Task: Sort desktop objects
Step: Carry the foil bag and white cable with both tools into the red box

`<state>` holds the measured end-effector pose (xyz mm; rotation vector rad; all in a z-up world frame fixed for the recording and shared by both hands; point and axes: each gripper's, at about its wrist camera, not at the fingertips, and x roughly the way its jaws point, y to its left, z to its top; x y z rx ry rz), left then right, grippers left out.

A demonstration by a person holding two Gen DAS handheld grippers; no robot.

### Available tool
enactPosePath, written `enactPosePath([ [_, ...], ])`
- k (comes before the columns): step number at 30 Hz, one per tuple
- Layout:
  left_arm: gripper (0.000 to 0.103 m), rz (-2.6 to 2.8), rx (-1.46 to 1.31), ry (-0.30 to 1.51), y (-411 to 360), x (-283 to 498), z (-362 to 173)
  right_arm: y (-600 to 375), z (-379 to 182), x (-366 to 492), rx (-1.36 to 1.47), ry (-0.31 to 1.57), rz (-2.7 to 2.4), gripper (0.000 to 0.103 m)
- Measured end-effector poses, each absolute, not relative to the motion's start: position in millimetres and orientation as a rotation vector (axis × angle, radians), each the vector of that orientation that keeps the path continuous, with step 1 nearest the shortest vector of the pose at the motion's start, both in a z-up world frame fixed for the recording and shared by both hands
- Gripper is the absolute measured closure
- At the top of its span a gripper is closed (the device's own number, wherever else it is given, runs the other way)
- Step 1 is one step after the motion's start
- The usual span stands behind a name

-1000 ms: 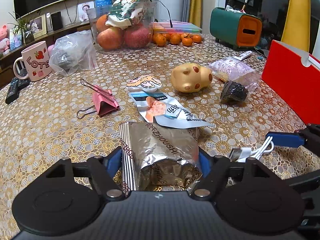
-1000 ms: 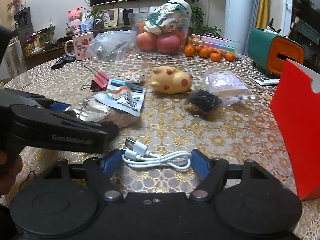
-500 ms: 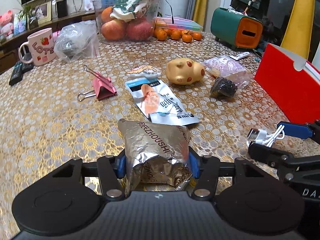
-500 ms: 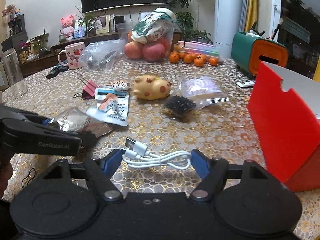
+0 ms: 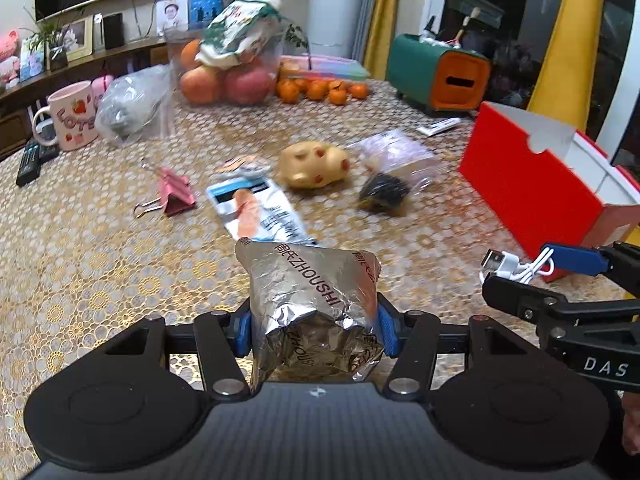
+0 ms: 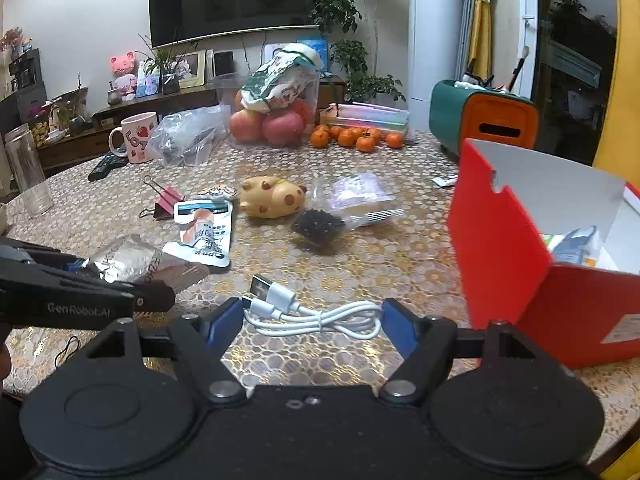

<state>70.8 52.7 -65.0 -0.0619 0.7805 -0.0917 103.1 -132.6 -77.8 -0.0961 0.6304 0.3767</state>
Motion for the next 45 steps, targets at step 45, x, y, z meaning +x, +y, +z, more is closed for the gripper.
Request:
enactPosePath([
  [45,0.047,-0.434,0.053,0.725,-166,103,21,-337,-15,91,-0.030,0.551,0.130,0.028],
])
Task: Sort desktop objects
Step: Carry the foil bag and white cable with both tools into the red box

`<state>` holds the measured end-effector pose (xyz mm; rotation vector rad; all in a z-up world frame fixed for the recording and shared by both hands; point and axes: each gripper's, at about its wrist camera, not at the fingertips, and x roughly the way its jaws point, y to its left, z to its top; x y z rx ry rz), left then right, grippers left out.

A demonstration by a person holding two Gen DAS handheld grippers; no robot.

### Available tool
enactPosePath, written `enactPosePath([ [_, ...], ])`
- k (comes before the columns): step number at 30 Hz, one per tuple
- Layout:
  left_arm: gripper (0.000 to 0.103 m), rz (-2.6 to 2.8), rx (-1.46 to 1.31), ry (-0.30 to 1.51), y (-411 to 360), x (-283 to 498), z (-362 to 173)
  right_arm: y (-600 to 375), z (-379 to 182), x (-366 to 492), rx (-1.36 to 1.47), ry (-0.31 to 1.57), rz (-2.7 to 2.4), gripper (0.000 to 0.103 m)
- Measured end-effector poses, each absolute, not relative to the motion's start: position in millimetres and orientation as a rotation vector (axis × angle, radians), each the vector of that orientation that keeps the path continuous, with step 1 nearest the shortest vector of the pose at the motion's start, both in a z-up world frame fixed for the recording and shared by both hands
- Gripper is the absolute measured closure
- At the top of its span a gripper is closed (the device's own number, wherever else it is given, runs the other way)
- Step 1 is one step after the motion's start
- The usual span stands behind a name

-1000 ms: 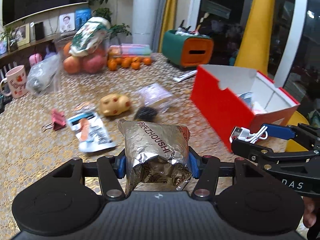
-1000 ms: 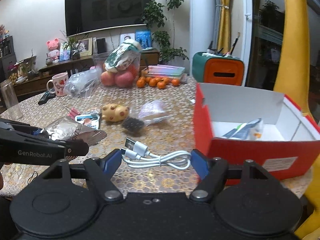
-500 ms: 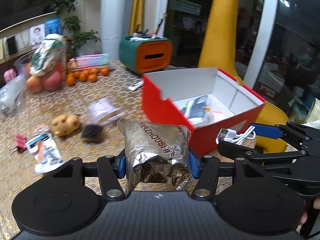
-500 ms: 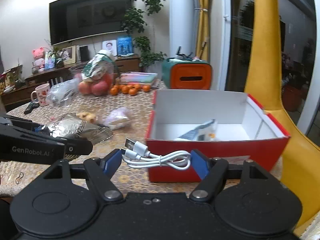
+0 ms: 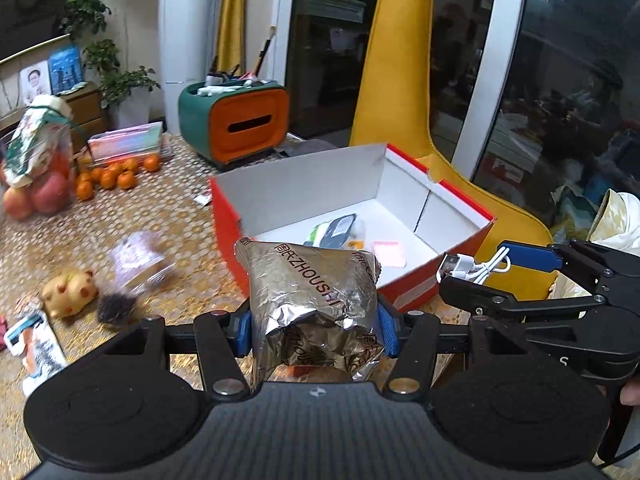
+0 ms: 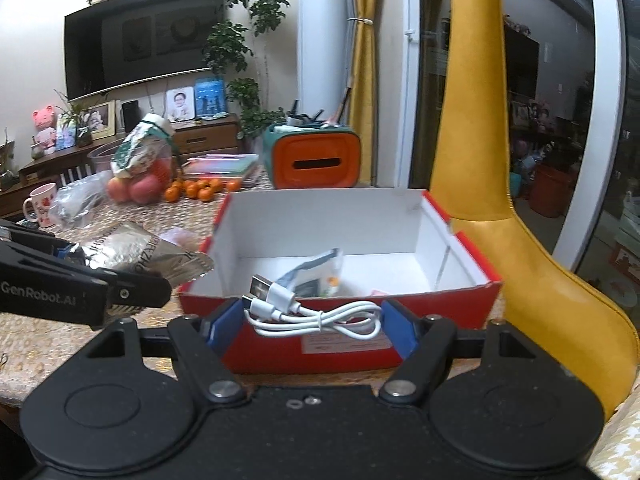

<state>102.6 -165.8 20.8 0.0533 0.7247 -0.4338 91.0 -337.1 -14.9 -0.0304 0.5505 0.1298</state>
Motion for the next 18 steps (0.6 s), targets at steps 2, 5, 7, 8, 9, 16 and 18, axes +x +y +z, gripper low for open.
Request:
enactPosePath([
  [2,0.047,-0.442,0.064,0.724,-173,111,23,-344,-13,98,-0.030,0.549,0.119,0.028],
  [5,0.047,-0.449,0.081,0.726,-183,123,26,-355,-10,108,-0.024,0.548,0.106,0.028],
  [7,0.047,-0.454,0.085,0.733,-189,132,27,-360,-9,115,-0.023,0.548,0.099,0.028],
  [8,0.047,-0.456,0.089,0.738,-193,138,27,-363,-8,119,-0.024,0.549,0.094,0.028],
  [9,0.047,-0.458,0.095,0.743,-196,143,27,-365,-9,122,-0.025,0.550,0.092,0.028],
  [16,0.047,-0.450,0.128,0.792,-219,186,21,-375,-8,148,-0.022,0.552,0.076,0.028],
  [18,0.047,-0.441,0.134,0.814,-226,201,17,-378,-10,158,-0.021,0.571,0.089,0.028],
])
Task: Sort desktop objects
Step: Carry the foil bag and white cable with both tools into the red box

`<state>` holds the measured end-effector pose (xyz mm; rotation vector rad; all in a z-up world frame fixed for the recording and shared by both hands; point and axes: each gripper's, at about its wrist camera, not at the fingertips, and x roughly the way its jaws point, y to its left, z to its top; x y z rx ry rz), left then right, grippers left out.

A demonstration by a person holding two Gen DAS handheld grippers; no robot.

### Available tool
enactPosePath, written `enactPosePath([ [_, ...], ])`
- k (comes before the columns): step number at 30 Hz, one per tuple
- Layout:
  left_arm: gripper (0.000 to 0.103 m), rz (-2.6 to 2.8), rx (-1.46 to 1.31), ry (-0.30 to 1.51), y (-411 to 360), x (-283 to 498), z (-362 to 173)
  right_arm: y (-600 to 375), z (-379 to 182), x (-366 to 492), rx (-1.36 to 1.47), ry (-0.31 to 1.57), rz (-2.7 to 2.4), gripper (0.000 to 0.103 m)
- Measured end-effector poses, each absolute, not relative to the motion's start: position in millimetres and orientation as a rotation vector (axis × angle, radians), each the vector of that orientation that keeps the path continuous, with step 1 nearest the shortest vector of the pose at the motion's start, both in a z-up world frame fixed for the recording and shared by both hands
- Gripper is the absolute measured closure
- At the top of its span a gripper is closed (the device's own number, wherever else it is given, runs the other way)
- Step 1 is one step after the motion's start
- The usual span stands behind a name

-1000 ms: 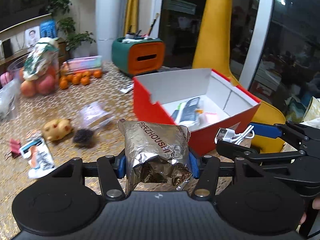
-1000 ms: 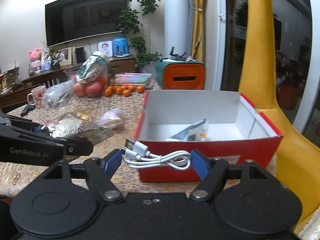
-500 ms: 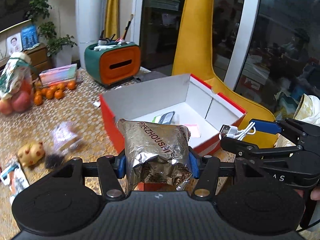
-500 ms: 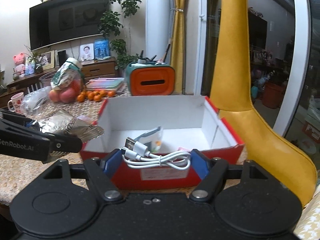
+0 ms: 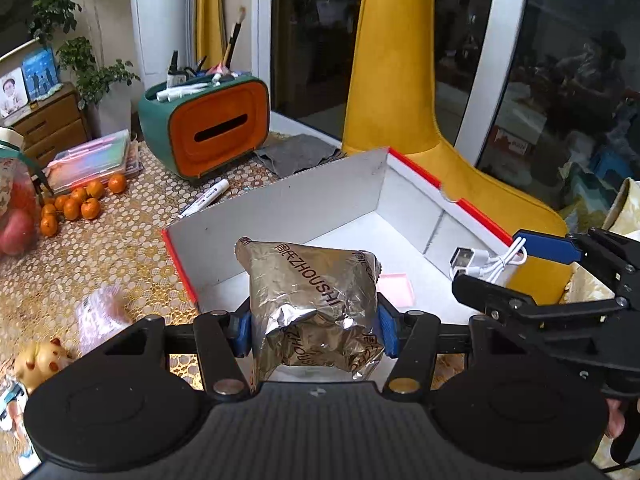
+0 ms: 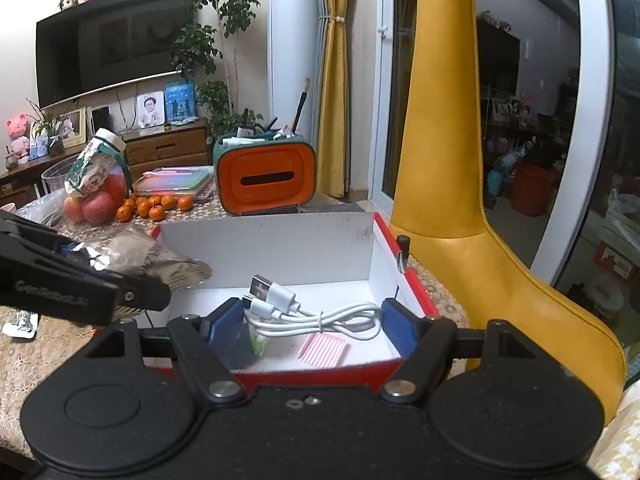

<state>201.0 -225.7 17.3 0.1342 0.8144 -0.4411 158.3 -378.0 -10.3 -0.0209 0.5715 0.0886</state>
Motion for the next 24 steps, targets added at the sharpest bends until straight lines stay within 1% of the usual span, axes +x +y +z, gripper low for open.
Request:
enactPosePath([
  [12,0.047,-0.409,0.228,0.887,-253,257,-13,-391,-42,222,-0.070,0.725,0.090,0.028],
  [24,0.047,-0.417,0.255,0.948,-263,273,-46,-383,-61,250,-0.162,0.840,0.158,0.028],
])
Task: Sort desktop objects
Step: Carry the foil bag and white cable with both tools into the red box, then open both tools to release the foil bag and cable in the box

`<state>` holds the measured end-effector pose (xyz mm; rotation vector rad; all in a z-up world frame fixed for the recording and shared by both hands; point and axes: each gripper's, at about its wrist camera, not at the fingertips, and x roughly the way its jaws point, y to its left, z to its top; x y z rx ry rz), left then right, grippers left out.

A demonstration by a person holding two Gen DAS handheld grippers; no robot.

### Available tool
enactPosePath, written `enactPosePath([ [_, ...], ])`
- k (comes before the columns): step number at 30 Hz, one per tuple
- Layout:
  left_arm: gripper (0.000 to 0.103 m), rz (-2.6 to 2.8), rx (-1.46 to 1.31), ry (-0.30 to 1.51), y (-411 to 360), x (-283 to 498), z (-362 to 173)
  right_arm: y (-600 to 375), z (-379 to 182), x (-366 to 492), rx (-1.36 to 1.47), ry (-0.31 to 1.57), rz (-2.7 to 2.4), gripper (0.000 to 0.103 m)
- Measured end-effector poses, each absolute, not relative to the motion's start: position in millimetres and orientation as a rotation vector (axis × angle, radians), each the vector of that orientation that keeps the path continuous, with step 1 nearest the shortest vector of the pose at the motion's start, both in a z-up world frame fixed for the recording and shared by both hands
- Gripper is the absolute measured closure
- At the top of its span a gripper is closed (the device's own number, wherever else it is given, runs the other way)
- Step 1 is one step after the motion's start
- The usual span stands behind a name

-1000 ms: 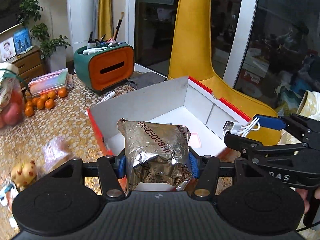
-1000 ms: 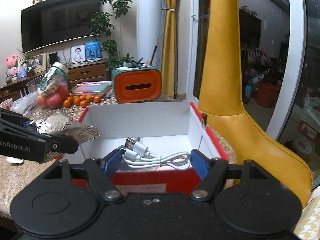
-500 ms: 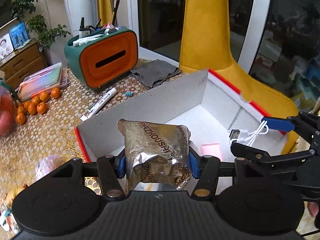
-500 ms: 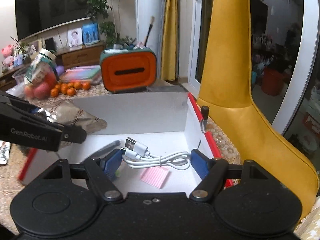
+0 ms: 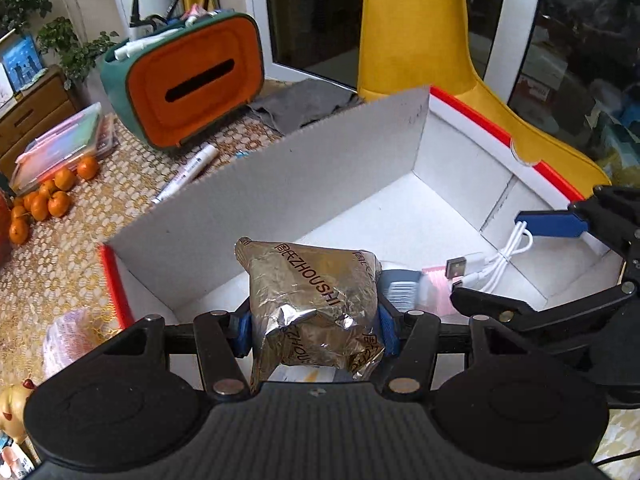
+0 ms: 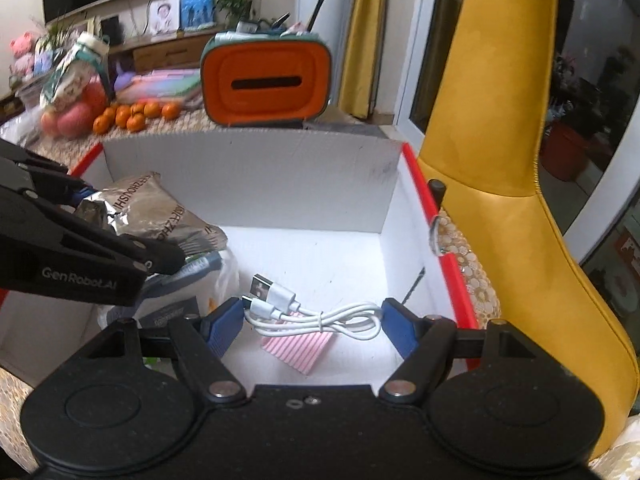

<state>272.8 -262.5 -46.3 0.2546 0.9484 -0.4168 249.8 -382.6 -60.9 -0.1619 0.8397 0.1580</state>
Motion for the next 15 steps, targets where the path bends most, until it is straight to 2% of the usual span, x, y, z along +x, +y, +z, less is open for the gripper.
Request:
enactPosePath([
  [15,0.046,-0.411,0.232,1.084,-264,286,-67,-367,-73,257,-0.322,0.883,0.202,0.028],
])
